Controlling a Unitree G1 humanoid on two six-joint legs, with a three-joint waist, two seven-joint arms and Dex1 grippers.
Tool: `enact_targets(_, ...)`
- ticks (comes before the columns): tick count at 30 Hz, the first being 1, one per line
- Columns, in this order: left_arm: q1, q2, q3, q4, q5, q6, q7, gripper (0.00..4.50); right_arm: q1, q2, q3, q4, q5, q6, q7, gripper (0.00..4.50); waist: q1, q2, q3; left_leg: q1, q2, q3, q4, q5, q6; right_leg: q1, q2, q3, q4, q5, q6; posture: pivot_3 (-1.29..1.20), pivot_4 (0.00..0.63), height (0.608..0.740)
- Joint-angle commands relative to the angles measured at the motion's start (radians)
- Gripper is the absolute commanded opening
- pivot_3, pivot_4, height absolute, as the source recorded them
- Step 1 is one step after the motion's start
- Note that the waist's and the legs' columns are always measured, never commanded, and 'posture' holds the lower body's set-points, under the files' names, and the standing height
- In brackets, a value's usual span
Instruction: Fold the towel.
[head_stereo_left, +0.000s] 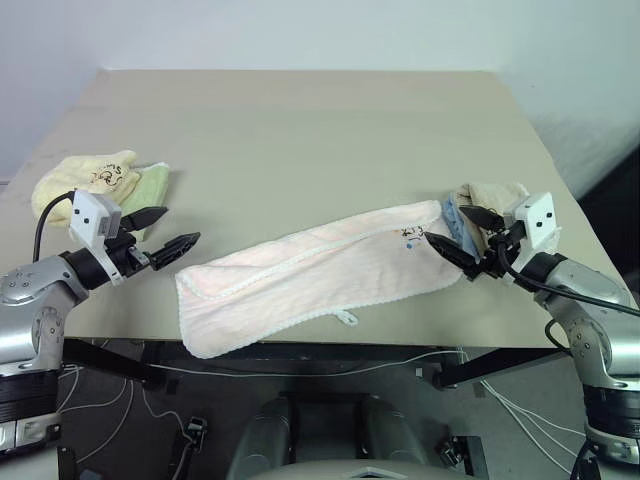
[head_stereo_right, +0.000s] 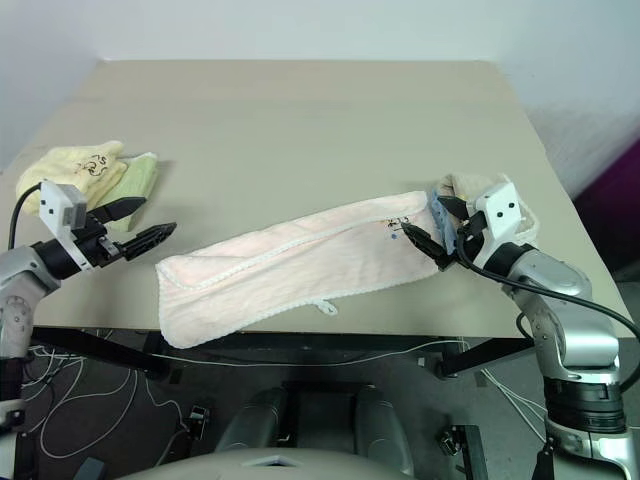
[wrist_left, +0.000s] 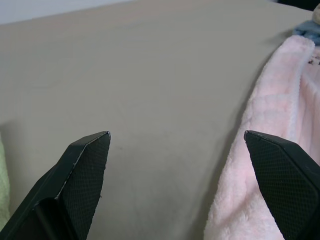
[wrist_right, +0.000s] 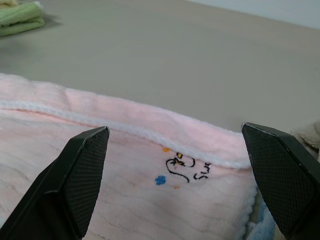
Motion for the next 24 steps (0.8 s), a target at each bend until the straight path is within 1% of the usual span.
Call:
enact_targets(1, 0.006, 0.025, -0.003, -0.036, 0.012, -0.028, -0.03, 4.5, -0.04, -0.017, 0.002, -0.007, -0.004, -0.017, 0.009, 4.45, 0.001, 0.0, 0.0, 0.0, 0.0, 0.0, 0.0, 0.0, 0.0, 0.0, 0.0, 0.0, 0.0, 0.0, 0.0, 0.0, 0.15, 0.74)
enact_targets(8, -0.003, 0.046, -0.038, -0.046, 0.029, -0.05, -0.095, 4.5, -0.072, 0.015, 0.033, 0.019, -0.022, -0.033, -0.006, 4.45, 0.002, 0.0, 0.0, 0.0, 0.0, 0.0, 0.0, 0.0, 0.0, 0.0, 0.0, 0.0, 0.0, 0.0, 0.0, 0.0, 0.15, 0.74)
enact_targets(11, 0.003, 0.079, -0.063, -0.058, 0.052, -0.074, -0.148, 4.5, -0.07, 0.025, 0.049, 0.016, -0.035, -0.044, -0.013, 4.45, 0.0, 0.0, 0.0, 0.0, 0.0, 0.0, 0.0, 0.0, 0.0, 0.0, 0.0, 0.0, 0.0, 0.0, 0.0, 0.0, 0.15, 0.74)
enact_targets(13, 0.014, 0.105, -0.081, -0.049, 0.085, -0.121, -0.184, 4.5, -0.056, 0.027, 0.043, 0.009, -0.036, -0.043, -0.021, 4.45, 0.0, 0.0, 0.0, 0.0, 0.0, 0.0, 0.0, 0.0, 0.0, 0.0, 0.0, 0.0, 0.0, 0.0, 0.0, 0.0, 0.15, 0.74)
enact_targets(16, 0.013, 0.156, -0.11, 0.0, 0.131, -0.236, -0.279, 4.5, -0.021, 0.03, 0.039, -0.021, -0.029, -0.034, -0.026, 4.45, 0.001, 0.0, 0.0, 0.0, 0.0, 0.0, -0.001, 0.0, 0.0, 0.0, 0.0, 0.0, 0.0, 0.0, 0.0, 0.0, 0.15, 0.74)
enact_targets(19, -0.006, 0.203, -0.138, 0.028, 0.128, -0.28, -0.388, 4.5, -0.004, 0.035, 0.047, -0.027, -0.032, -0.039, -0.029, 4.45, 0.001, 0.001, 0.0, 0.0, 0.0, 0.0, -0.001, 0.0, 0.0, 0.0, 0.0, 0.0, -0.001, 0.0, 0.0, 0.0, 0.15, 0.74)
enact_targets(22, -0.028, 0.257, -0.194, 0.068, 0.168, -0.364, -0.503, 4.5, -0.002, 0.043, 0.057, -0.029, -0.033, -0.04, -0.032, 4.45, 0.0, 0.001, 0.0, 0.0, 0.0, 0.0, -0.001, 0.0, 0.0, 0.0, -0.001, 0.0, -0.001, 0.0, 0.0, 0.0, 0.15, 0.74)
enact_targets(24, -0.048, 0.27, -0.224, 0.095, 0.185, -0.406, -0.548, 4.5, 0.002, 0.047, 0.065, -0.032, -0.036, -0.042, -0.033, 4.45, 0.001, 0.001, 0.0, 0.0, 0.0, 0.0, -0.001, 0.0, 0.0, 0.0, -0.001, 0.0, -0.001, 0.0, 0.0, 0.0, 0.15, 0.74)
